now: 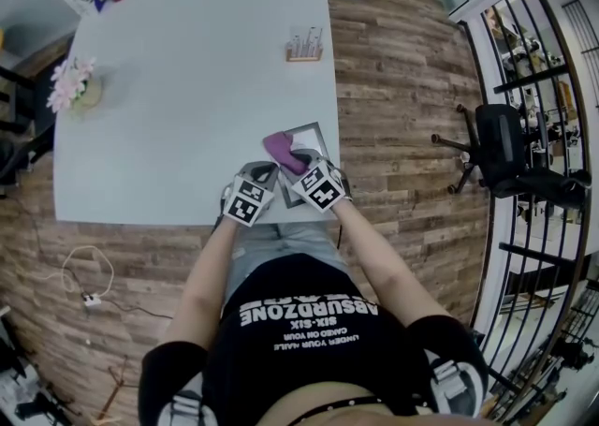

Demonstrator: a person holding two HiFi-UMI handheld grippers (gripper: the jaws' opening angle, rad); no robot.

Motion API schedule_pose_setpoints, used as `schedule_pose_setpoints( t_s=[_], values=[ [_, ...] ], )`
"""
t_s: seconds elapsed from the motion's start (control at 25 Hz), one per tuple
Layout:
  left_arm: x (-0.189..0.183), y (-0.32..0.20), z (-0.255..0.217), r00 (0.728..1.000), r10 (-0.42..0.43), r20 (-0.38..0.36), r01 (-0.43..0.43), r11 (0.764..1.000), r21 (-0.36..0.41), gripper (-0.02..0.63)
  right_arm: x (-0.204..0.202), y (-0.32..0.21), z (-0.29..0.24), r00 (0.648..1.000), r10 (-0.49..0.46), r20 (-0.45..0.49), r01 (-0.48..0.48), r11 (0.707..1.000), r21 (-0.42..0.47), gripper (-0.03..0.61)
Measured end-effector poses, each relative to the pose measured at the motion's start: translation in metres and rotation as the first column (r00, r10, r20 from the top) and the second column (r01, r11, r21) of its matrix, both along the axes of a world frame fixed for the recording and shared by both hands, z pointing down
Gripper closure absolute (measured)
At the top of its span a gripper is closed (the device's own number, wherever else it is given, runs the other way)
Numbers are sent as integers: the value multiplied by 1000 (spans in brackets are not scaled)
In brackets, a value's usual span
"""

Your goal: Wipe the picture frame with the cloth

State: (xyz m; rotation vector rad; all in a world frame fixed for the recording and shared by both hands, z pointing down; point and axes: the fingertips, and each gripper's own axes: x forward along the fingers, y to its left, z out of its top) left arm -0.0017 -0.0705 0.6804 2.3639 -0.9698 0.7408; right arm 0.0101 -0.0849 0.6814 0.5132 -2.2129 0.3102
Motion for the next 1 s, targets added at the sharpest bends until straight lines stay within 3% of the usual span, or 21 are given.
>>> schedule_pose_setpoints(
  t_s=[0.52, 0.84, 1.0],
  values=[
    [0, 0, 0, 1000, -1, 3, 1, 1000, 5, 598, 7, 23, 0, 1000, -2, 9, 3, 1000, -29, 440],
    [0, 0, 0, 1000, -1, 6, 1, 1000, 13, 598, 12, 36, 1, 991, 133, -24, -135, 987, -87, 440],
    [1, 0, 0, 1000, -1, 9, 1, 1000, 15, 598, 15, 38, 2, 989, 149, -8, -149, 985, -83, 440]
  ],
)
